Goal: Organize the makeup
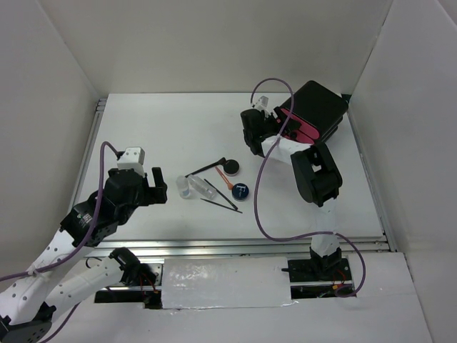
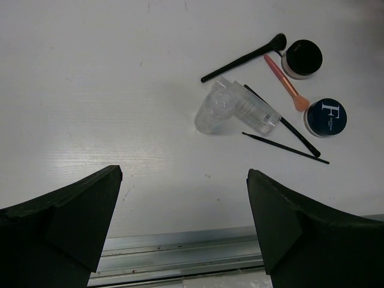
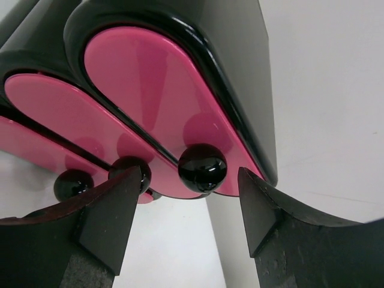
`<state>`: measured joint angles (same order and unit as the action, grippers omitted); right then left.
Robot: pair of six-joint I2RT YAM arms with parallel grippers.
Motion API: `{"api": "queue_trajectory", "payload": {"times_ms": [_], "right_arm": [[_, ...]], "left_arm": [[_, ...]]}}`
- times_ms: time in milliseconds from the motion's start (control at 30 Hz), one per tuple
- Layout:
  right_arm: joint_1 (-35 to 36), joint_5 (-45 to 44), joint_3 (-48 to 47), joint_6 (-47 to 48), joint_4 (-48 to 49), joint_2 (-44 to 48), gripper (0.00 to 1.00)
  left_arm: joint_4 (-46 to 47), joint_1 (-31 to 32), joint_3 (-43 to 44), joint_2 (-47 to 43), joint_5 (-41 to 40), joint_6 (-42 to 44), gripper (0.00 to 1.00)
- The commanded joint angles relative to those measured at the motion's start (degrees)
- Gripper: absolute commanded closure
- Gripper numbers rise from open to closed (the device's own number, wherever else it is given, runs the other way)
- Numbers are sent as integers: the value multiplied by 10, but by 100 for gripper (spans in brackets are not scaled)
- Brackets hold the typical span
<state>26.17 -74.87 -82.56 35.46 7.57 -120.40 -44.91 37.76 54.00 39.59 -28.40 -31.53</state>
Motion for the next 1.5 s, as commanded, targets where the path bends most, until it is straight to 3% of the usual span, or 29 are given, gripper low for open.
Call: {"api": "queue_trajectory", "payload": {"times_ms": [0,600,700,800,967,1367,1467], "right_arm": [[-5,2,-16,-50,-30,-10,27],[-21,4,-32,-16,9,5,33],[-24,10,-40,-30,-5,3,41],[-24,12,-47,-45,-28,1,62],[-18,10,-48,-64,-54,4,69],[36,-2,-39,-191,-187,27,71],[55,0,-63,-273,-261,18,71]], "left_arm": [[19,4,0,-5,0,5,0],[22,5,-1,2,7,9,1],[23,5,0,2,7,9,1],[23,6,0,2,8,9,1],[23,6,-1,4,8,9,1],[23,6,0,1,7,9,1],[22,6,-1,2,7,9,1]]}}
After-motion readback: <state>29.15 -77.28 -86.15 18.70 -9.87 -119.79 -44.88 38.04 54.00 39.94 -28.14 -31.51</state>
